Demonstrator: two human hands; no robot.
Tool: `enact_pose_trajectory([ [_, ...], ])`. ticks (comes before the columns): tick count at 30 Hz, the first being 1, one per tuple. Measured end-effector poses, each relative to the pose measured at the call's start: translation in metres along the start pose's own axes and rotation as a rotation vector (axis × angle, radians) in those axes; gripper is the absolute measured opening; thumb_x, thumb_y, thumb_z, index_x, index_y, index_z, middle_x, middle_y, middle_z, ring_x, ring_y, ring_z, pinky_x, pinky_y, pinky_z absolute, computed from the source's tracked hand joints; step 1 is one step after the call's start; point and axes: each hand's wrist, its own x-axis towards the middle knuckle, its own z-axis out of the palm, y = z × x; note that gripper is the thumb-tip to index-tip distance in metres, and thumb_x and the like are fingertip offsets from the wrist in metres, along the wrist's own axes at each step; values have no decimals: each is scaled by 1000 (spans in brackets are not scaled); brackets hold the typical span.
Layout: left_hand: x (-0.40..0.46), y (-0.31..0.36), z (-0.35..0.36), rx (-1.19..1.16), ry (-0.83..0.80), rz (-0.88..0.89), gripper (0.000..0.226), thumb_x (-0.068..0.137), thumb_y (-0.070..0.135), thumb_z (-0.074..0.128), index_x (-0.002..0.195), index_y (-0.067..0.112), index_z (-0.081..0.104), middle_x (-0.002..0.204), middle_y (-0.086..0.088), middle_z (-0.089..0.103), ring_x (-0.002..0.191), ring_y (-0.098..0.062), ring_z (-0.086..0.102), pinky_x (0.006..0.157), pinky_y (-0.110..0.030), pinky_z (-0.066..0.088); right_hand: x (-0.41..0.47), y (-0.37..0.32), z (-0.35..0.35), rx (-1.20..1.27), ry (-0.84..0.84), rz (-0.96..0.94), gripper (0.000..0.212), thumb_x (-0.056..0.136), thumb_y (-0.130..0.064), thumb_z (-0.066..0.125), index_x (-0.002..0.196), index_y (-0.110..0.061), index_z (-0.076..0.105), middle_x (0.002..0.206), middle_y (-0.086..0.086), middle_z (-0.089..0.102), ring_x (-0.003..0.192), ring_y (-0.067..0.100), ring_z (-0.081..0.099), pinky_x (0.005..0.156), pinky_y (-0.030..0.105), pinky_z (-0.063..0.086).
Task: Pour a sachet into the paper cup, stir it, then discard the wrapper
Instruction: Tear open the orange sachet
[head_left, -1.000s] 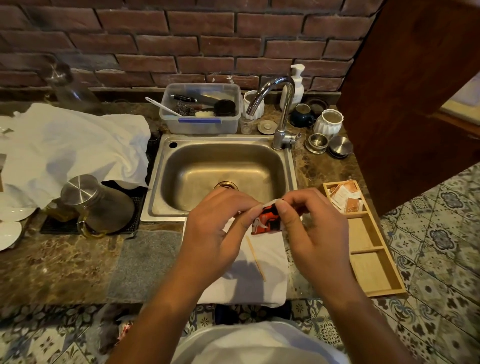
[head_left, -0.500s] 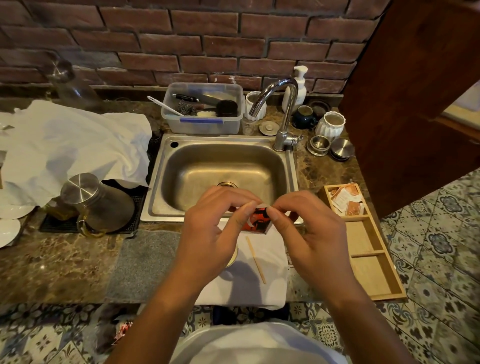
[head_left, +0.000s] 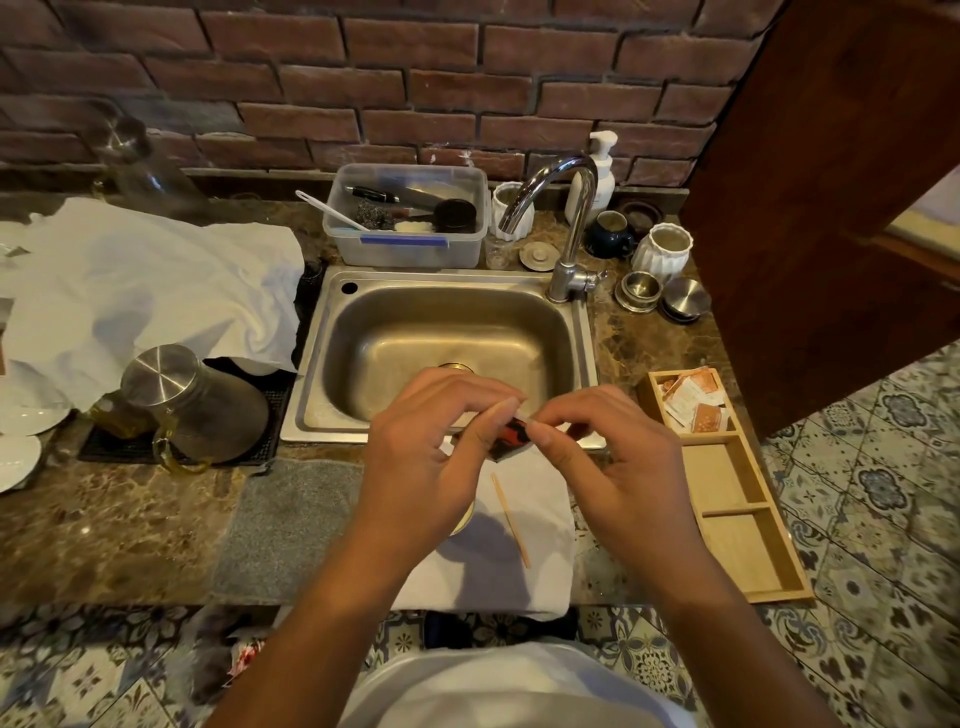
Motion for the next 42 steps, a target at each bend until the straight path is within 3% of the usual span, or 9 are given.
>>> enact_pose_trajectory([
  [3, -1, 3, 4, -169, 31, -128, 12, 95, 15, 66, 94, 10, 77, 95, 11, 75, 99, -18, 70, 85, -47, 56, 2, -5, -1, -24, 25, -1, 6, 93, -20, 72, 95, -16, 75, 91, -11, 68, 89, 8, 58, 74, 25, 49],
  [8, 4, -3, 8, 89, -9, 68, 10, 94, 8, 67, 90, 6, 75, 93, 1, 75, 95, -18, 68, 83, -40, 53, -2, -12, 0, 56, 34, -12, 3, 93, -14, 72, 94, -16, 75, 91, -9, 69, 91, 13, 62, 76, 27, 50],
  [13, 1, -2, 7, -220, -31, -151, 16, 98, 18, 63, 91, 9, 74, 95, 4, 73, 99, -20, 69, 85, -43, 55, -1, -7, 1, -94, 65, 23, 7, 96, -25, 67, 94, -19, 70, 89, -15, 62, 86, 9, 57, 71, 26, 48],
  [18, -1, -4, 5, -261, -33, -234, 20, 94, 27, 65, 91, 11, 77, 94, 4, 75, 101, -25, 69, 89, -51, 53, -3, -10, -3, 83, 45, 54, 9, 96, -24, 67, 92, -16, 71, 88, -13, 65, 86, 15, 60, 73, 22, 47],
  [26, -6, -6, 2, -276, -22, -270, 17, 94, 32, 62, 91, 18, 71, 89, 4, 71, 89, -21, 67, 81, -44, 55, 2, -15, -9, 127, -99, 91, 7, 93, -22, 72, 89, -16, 72, 83, -9, 67, 81, 14, 61, 68, 19, 46],
  [31, -7, -5, -2, -417, -156, -398, 19, 90, 38, 65, 101, 28, 76, 94, 4, 77, 91, -18, 72, 84, -42, 57, 2, -14, -10, 135, -7, 71, 6, 93, -16, 70, 91, -12, 74, 84, -5, 67, 81, 15, 61, 69, 18, 46],
  [36, -10, -4, -6, -258, -155, -288, 21, 99, 31, 60, 106, 24, 78, 99, 10, 76, 97, -19, 70, 84, -38, 55, 4, -11, -11, 61, -86, 59, 3, 93, -19, 74, 94, -17, 75, 86, -8, 67, 83, 15, 63, 67, 27, 51],
  [39, -9, -2, -6, -86, -210, -150, 22, 101, 26, 57, 112, 23, 77, 94, 14, 75, 84, -13, 70, 74, -32, 55, 3, -11, -11, 83, -105, 53, 3, 91, -17, 76, 92, -19, 73, 86, -8, 67, 83, 17, 63, 67, 31, 52],
  [42, -10, -1, -8, -98, -206, -170, 22, 101, 30, 57, 113, 26, 76, 90, 16, 75, 73, -14, 69, 65, -32, 54, 4, -9, -10, 105, -63, 37, 5, 91, -14, 76, 87, -14, 73, 84, -4, 67, 81, 18, 63, 67, 34, 51],
])
